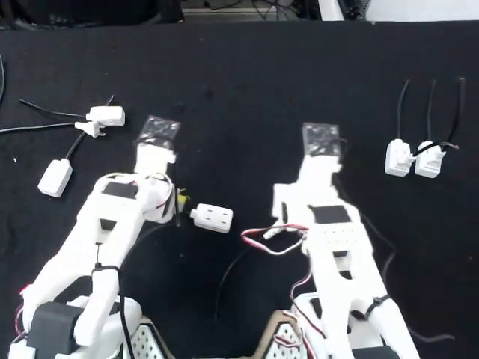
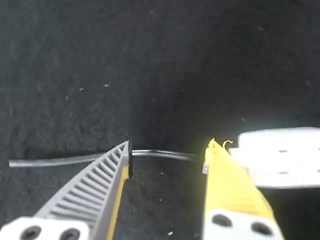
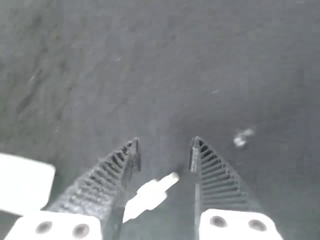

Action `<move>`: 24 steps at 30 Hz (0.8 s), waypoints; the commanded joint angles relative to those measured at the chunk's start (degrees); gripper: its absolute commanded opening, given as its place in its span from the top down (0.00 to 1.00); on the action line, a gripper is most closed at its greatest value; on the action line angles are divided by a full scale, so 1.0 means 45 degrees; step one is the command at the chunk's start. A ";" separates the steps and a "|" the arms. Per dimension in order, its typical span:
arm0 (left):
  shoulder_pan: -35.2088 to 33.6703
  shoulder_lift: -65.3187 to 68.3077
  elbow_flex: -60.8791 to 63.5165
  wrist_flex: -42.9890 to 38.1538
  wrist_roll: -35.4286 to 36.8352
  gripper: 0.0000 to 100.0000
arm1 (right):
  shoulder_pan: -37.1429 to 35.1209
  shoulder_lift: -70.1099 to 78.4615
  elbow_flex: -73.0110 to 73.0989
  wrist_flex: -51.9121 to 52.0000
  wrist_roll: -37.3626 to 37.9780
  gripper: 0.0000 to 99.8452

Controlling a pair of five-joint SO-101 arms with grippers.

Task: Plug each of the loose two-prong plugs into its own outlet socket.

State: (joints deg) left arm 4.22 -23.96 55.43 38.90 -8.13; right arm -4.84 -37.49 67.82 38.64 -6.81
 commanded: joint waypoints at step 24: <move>-0.0791 -0.0039 0.1319 -0.2364 0.2891 0.76 | -0.1993 0.0361 -0.4737 0.6603 -0.2051 0.84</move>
State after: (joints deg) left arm 0.62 -23.96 61.58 28.97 4.26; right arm -10.11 -37.32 49.45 63.25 -15.34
